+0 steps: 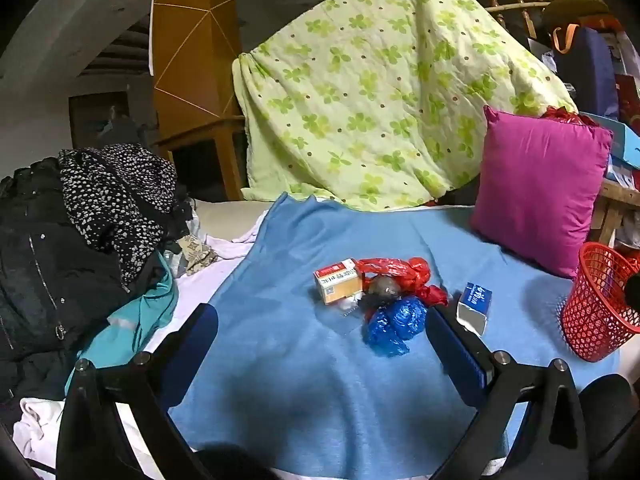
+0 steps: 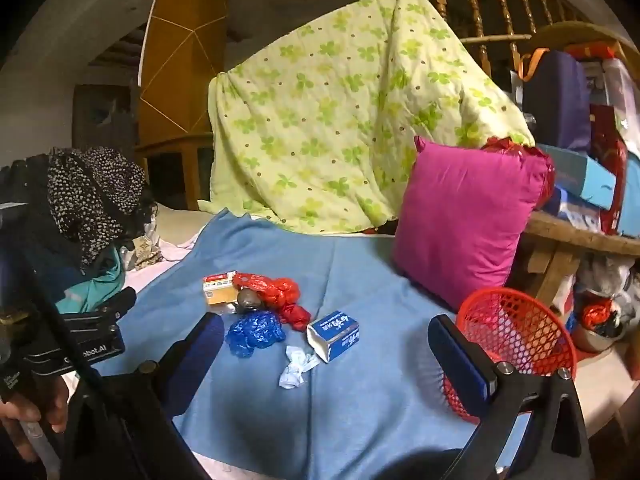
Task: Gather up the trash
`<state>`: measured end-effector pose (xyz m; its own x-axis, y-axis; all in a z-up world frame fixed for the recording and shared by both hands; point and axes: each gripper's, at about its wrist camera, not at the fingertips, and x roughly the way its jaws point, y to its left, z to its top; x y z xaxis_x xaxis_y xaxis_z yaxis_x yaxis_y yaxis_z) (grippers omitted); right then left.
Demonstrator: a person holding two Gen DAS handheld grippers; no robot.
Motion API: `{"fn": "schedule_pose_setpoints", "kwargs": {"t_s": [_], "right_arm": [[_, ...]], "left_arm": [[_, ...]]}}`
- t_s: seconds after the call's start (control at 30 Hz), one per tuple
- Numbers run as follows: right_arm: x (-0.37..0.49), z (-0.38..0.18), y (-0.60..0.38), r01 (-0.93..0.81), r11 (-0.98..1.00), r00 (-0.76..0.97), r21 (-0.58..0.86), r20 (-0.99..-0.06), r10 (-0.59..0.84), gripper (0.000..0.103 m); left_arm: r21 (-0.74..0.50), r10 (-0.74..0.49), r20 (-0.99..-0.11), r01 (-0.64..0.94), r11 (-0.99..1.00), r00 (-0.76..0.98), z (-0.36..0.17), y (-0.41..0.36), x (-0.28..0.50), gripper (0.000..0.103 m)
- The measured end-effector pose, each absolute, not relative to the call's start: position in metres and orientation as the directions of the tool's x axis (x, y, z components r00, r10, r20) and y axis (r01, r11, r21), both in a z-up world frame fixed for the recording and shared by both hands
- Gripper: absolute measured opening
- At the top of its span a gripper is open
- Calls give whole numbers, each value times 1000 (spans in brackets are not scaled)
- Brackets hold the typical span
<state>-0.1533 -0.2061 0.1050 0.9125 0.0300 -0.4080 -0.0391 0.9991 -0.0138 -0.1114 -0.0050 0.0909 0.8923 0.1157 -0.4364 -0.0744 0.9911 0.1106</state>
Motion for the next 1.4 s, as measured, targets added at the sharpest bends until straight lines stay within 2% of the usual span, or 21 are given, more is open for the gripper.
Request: {"fn": "schedule_pose_setpoints", "kwargs": {"t_s": [0.23,0.4,1.4], "right_arm": [[-143,99,-216,-52,996,870,74,-486,82,103],[-142,90,-219,-39,991,856,126,-508,98,103],[-136,72,-220,-16,992,854,125,-515,79,103]], "left_arm": [[118,126,-420,-84,989,899,91,-5,-116,103],[121,126,-425,-81,989,897,88,-6,-117,103],[110,126,-434,-86,990,892,80,-1,-115,103]]}}
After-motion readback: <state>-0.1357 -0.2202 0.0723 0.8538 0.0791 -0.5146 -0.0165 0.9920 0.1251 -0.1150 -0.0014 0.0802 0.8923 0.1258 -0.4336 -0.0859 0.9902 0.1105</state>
